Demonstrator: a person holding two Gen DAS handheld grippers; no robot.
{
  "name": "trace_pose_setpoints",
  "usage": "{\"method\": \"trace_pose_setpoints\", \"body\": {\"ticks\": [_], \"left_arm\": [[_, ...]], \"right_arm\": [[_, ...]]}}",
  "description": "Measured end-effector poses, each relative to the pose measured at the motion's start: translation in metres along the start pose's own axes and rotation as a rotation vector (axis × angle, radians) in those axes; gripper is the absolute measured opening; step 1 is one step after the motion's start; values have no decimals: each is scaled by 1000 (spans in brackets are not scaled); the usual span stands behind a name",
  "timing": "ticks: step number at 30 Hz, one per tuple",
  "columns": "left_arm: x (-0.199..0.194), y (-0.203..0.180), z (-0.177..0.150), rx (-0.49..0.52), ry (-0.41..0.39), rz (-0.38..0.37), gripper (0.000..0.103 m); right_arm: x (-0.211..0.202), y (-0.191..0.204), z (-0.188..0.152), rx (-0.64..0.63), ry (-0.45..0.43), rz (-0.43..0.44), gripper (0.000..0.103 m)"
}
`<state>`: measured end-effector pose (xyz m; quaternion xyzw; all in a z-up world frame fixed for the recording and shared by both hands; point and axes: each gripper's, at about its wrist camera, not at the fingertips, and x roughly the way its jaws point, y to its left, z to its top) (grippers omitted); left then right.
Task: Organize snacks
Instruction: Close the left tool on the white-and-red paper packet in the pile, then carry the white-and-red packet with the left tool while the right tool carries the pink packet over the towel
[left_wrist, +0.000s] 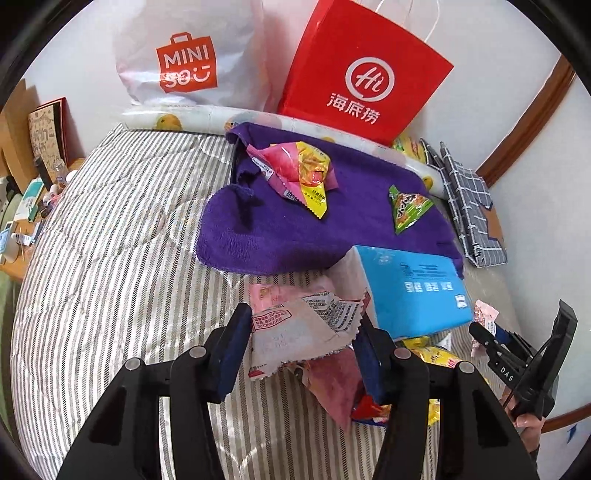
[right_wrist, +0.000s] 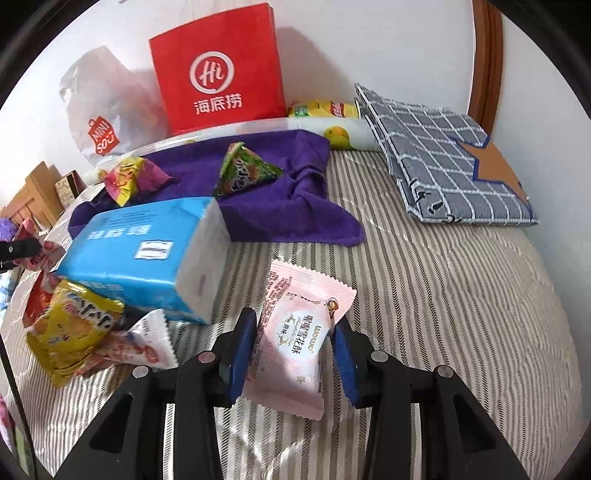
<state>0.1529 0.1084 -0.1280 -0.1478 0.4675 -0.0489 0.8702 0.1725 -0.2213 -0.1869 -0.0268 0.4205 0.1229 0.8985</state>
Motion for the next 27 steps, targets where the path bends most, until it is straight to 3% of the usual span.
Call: {"method": "trace_pose_setpoints", "body": {"ticks": [27], "left_arm": [[-51, -71, -18, 59, -48, -110, 53]], "right_arm": [[-91, 46, 27, -52, -140, 61, 39]]}}
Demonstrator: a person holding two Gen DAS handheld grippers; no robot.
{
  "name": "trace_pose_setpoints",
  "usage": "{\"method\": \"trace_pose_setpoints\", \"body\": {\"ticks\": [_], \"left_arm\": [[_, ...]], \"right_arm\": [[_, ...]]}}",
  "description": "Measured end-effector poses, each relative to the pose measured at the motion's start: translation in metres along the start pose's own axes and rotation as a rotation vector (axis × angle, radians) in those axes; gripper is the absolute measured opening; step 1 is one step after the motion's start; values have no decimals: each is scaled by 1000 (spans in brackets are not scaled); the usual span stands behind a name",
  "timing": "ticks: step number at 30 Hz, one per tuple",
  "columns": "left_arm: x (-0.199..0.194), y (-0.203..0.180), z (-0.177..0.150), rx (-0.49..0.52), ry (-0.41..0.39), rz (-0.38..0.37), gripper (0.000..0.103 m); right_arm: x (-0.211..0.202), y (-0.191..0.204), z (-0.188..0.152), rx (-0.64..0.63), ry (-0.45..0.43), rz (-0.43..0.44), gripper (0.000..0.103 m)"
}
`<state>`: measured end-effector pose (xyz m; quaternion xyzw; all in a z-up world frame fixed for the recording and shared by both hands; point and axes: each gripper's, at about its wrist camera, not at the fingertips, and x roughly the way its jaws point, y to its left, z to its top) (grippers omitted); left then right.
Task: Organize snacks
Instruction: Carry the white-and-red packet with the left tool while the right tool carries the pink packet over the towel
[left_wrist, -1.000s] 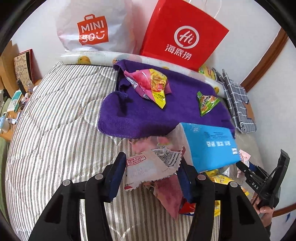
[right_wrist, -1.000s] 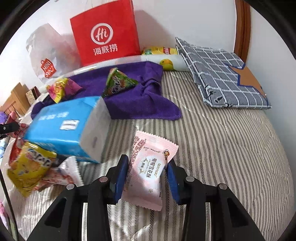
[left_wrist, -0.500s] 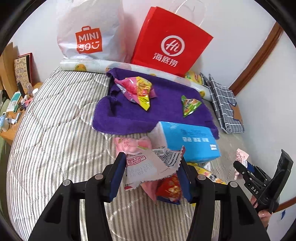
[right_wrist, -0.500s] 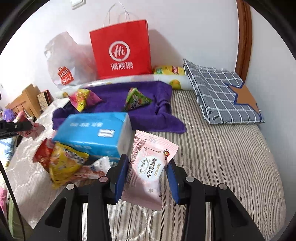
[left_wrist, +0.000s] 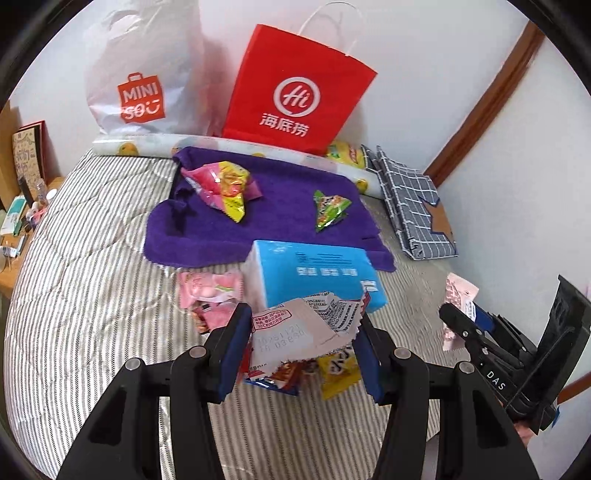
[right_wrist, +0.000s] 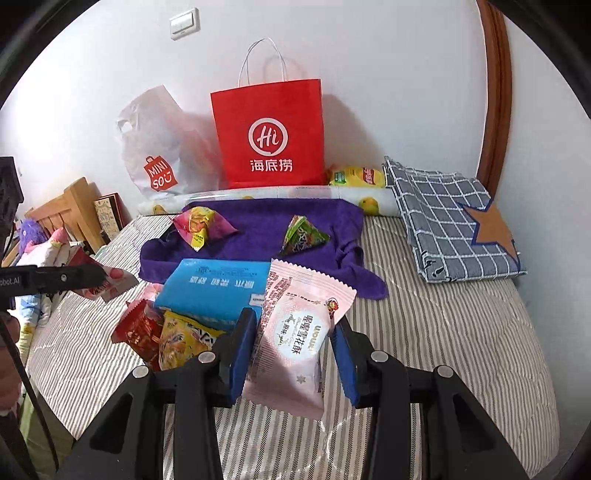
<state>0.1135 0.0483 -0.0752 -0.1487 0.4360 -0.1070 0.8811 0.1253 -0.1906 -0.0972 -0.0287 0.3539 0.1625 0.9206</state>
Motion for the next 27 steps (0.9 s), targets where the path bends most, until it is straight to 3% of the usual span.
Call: {"method": "trace_pose_setpoints", "body": {"ticks": [15, 27], "left_arm": [[16, -4, 27, 4, -1, -42, 53], [28, 12, 60, 0, -13, -25, 53]], "right_arm": [[18, -2, 35, 6, -10, 2, 39], [50, 3, 70, -26, -20, 1, 39]]}}
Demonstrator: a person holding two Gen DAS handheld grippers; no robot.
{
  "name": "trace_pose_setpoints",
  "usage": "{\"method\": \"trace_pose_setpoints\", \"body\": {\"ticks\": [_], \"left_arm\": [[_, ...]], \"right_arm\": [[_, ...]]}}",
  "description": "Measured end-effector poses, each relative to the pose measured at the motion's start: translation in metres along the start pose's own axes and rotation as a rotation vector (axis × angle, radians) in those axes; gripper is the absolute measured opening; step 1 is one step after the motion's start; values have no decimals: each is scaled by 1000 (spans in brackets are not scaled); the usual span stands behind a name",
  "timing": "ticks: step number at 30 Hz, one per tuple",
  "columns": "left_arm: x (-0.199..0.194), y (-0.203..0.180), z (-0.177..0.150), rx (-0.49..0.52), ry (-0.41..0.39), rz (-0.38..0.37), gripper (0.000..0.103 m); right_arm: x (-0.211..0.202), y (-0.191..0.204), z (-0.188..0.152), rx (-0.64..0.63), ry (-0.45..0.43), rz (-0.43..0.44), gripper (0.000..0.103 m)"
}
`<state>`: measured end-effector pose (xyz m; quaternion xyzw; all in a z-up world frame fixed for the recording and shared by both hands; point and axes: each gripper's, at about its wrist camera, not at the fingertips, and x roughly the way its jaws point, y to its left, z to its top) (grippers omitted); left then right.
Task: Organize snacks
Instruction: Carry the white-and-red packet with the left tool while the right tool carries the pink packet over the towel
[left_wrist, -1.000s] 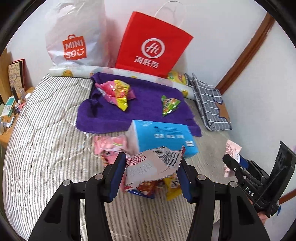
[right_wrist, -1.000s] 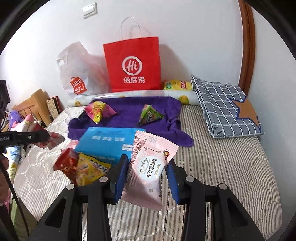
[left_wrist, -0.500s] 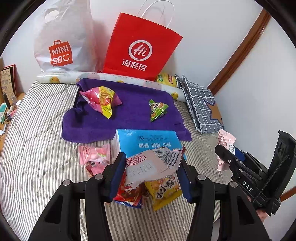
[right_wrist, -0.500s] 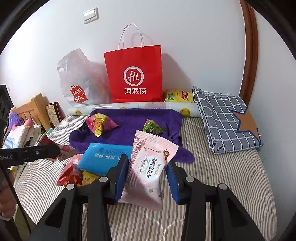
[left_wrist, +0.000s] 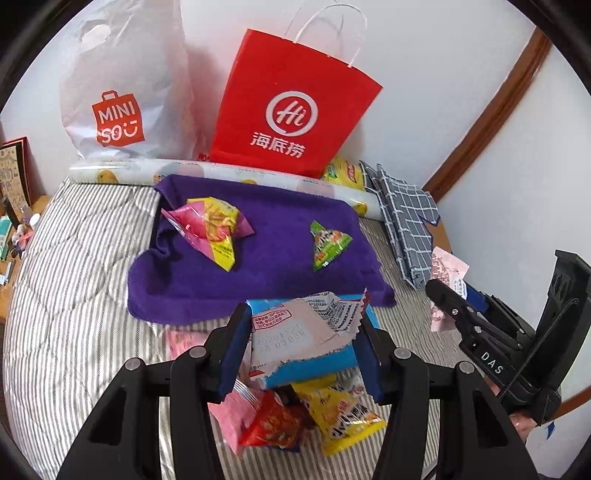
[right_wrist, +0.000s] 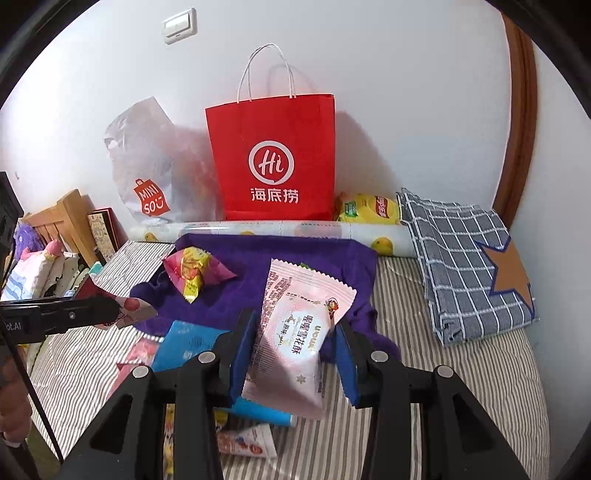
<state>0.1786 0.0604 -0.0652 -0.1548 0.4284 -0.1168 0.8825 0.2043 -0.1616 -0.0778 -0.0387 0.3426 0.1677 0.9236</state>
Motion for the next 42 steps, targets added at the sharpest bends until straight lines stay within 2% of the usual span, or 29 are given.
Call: {"method": "trace_pose_setpoints", "body": {"ticks": [16, 27, 33, 42], "left_arm": [[30, 46, 30, -61, 21, 45, 53], [69, 66, 47, -81, 80, 66, 53], [95, 78, 48, -86, 150, 76, 53], [122, 87, 55, -112, 183, 51, 53]], "right_arm": [[55, -30, 19, 31, 34, -39, 39], [106, -49, 26, 44, 96, -61, 39], [138, -50, 20, 27, 152, -72, 39], [169, -46, 9, 15, 202, -61, 39]]}}
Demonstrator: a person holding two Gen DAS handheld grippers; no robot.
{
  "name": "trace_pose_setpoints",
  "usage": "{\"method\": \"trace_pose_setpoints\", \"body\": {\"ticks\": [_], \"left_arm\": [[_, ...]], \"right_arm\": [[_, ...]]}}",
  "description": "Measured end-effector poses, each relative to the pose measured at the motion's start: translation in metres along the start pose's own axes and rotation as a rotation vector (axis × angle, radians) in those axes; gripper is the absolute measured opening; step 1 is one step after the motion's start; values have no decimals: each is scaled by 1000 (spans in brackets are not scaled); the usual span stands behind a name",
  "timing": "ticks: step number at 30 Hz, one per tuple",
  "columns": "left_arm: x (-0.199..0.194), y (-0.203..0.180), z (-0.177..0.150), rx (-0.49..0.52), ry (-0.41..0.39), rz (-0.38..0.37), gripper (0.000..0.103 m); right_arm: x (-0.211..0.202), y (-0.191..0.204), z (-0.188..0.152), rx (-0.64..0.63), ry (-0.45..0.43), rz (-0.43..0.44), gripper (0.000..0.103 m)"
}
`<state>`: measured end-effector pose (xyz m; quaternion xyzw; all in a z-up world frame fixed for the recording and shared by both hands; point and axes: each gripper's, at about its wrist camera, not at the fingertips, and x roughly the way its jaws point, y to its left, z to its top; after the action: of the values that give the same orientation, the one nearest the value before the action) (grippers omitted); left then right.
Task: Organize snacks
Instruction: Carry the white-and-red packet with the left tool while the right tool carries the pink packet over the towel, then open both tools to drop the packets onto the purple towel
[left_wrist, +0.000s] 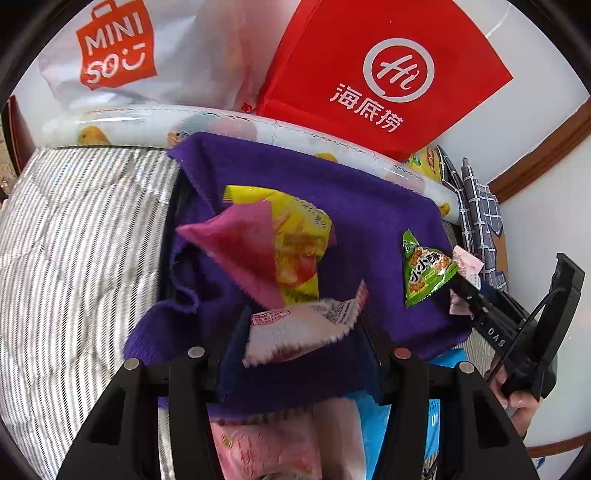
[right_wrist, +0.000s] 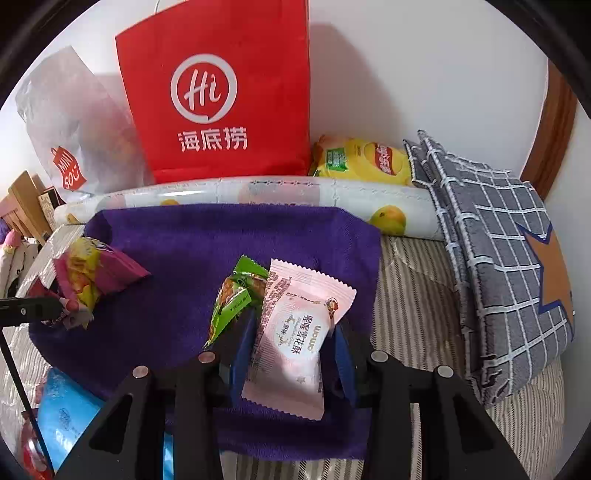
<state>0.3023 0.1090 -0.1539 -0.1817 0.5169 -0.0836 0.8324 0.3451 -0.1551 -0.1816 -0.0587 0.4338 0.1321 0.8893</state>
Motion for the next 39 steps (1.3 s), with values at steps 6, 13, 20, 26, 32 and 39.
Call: {"method": "trace_pose_setpoints", "body": {"ticks": [6, 13, 20, 26, 32, 39], "left_arm": [[11, -2, 7, 3, -5, -5, 52], [18, -2, 10, -7, -4, -3, 54], [5, -3, 10, 11, -38, 38, 70], [-11, -1, 1, 5, -51, 55, 71], [-32, -8, -14, 23, -84, 90, 71], [-57, -24, -41, 73, -118, 138, 71]], "right_arm": [[11, 1, 1, 7, 16, 16, 39], [12, -1, 3, 14, 8, 30, 41], [6, 1, 3, 1, -3, 23, 44], [-19, 2, 2, 1, -52, 16, 57], [-53, 5, -5, 1, -97, -11, 60], [-96, 6, -19, 44, -142, -25, 63]]}}
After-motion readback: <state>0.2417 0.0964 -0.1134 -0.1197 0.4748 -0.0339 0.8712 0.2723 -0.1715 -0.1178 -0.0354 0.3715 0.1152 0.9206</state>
